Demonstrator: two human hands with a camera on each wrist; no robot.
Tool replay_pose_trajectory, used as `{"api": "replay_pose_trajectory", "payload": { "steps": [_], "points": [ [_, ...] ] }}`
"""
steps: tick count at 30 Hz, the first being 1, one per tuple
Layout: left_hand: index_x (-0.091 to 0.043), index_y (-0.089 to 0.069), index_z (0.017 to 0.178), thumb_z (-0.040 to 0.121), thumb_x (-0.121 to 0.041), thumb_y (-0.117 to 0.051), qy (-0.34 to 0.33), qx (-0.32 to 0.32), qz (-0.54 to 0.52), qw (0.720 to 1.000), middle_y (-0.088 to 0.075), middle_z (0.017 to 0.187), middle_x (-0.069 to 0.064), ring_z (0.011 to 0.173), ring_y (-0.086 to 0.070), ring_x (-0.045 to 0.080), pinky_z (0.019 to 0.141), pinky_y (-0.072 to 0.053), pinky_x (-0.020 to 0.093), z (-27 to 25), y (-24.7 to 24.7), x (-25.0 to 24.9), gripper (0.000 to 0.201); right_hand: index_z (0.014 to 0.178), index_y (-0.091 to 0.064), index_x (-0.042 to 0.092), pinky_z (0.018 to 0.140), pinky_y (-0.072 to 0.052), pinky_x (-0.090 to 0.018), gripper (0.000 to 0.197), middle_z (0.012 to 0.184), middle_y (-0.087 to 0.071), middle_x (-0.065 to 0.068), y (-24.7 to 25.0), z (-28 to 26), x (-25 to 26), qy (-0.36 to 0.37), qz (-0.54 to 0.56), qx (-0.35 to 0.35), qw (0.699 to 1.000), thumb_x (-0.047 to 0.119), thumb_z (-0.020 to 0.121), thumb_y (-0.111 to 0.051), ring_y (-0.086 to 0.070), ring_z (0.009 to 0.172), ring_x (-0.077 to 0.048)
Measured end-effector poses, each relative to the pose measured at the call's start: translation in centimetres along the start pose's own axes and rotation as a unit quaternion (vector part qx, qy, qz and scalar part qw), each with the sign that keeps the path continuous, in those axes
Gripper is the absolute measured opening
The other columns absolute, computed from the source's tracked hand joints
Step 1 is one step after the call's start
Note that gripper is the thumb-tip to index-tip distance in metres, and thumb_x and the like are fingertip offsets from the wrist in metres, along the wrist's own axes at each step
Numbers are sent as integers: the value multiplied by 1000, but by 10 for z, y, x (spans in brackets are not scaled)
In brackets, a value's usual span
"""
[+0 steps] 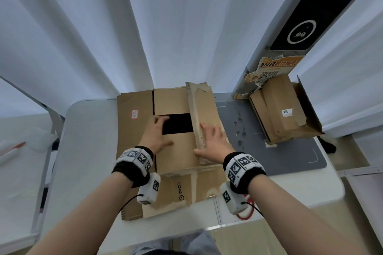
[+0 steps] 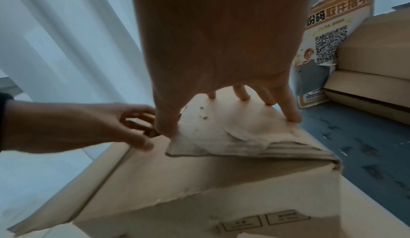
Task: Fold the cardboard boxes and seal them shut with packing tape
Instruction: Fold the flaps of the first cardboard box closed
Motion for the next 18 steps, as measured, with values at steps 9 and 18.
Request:
{"api": "replay_pose_trajectory", "payload": {
  "steps": [9, 18],
  "points": [
    [-5, -7, 155, 71, -27, -89, 267, 10, 0, 964, -31, 151, 26, 137, -37, 44, 113, -34, 53, -10, 74, 93, 119, 156, 5, 32, 109, -36, -63, 112, 162, 18, -17, -24, 5, -7, -9, -128, 28, 991, 62, 79, -70, 15, 147, -50],
    [-13, -24, 152, 92, -4, -57, 36, 98, 10, 995, -42, 140, 17, 106, -60, 35, 76, -61, 40, -23, 55, -38, 69, 151, -8, 37, 107, -37, -64, 111, 159, 3, -13, -19, 8, -8, 15, -94, -8, 995, 64, 69, -78, 7, 147, -46]
  ]
}}
Point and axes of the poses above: each hand's wrist, its own z-axis towards the middle knuckle, its own y-axis out of the back of the hand, x = y × z, the point moved 10 cm from there along z, towards the middle knuckle
